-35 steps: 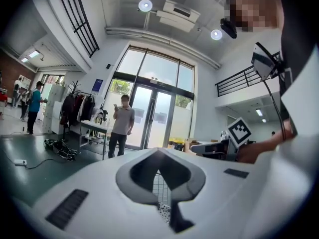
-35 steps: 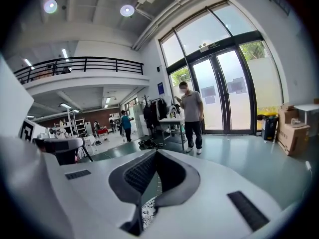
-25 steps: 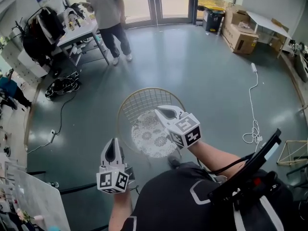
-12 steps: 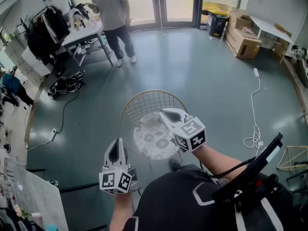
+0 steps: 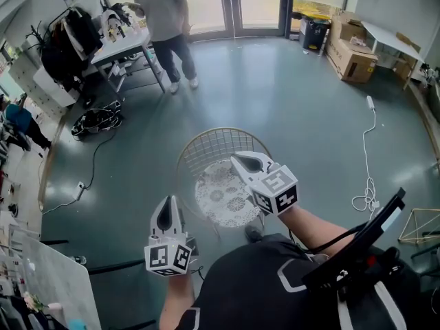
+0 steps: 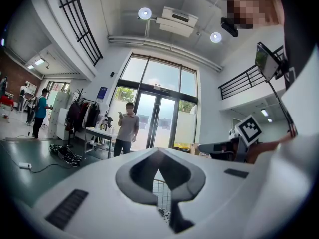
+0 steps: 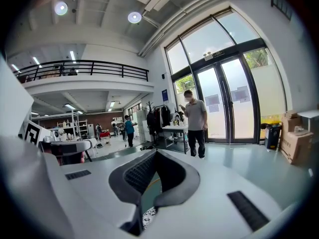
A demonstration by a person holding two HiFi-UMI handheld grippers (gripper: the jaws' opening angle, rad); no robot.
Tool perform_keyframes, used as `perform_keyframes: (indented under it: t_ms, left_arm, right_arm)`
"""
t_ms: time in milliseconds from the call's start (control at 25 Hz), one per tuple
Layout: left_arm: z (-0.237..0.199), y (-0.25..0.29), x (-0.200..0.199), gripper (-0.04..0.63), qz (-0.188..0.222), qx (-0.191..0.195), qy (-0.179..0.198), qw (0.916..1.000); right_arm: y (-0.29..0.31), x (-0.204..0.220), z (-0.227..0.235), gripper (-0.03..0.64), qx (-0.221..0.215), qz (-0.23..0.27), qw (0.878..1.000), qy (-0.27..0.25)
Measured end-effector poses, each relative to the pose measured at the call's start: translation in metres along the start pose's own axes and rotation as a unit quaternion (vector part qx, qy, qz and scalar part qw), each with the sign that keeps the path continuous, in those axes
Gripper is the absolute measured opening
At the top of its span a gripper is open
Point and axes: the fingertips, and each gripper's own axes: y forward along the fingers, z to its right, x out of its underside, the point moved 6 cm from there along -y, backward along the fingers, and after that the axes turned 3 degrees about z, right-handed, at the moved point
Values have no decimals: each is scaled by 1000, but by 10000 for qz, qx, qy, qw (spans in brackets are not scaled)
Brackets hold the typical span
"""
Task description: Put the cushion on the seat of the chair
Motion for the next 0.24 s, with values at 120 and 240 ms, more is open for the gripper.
perform_keyframes:
  t_ms: [120, 240]
  left_arm:
    - [-3, 4, 0, 8, -44, -4, 4, 10000]
    - [-2, 5, 0, 8, -83, 12, -34, 10000]
  right_arm:
    - [3, -2, 2, 9, 27, 22, 10000, -49]
    - [3, -3, 4, 9, 45, 25, 10000, -49]
